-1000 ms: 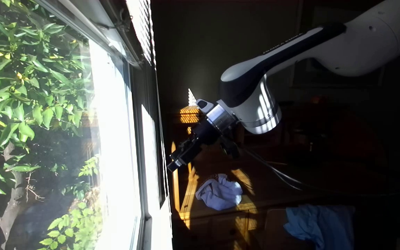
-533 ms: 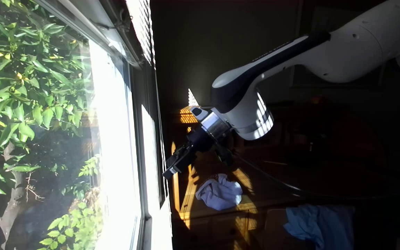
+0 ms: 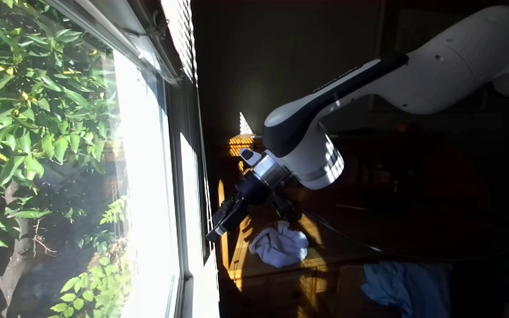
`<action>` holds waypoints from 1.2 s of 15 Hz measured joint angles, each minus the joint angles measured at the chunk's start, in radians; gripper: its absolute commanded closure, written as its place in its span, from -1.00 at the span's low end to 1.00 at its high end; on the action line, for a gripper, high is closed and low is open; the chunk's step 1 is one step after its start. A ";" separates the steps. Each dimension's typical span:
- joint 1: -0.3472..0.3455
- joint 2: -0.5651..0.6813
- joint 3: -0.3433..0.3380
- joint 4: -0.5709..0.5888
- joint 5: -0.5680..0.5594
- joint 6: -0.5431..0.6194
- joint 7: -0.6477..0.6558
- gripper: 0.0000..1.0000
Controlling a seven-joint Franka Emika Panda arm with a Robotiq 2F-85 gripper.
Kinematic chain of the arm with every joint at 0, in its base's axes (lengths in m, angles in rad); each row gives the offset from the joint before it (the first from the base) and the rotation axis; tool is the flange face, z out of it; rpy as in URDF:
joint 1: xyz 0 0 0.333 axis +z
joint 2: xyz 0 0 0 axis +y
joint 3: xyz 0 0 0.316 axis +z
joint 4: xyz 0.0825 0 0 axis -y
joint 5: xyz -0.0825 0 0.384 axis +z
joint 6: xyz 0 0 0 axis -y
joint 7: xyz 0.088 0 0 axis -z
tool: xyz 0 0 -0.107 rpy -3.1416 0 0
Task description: Close the curtain
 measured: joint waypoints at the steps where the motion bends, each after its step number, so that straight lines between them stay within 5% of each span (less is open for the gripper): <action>1: 0.000 0.003 0.000 0.001 0.000 0.000 -0.003 -0.80; 2: 0.000 0.005 0.001 0.003 0.000 0.000 -0.005 -0.37; 4: 0.000 0.011 0.001 0.011 0.000 0.001 -0.008 -0.27; 13: 0.000 0.032 0.001 0.036 0.000 0.004 -0.013 0.96; 18: 0.000 0.035 0.001 0.039 0.000 0.004 -0.013 0.99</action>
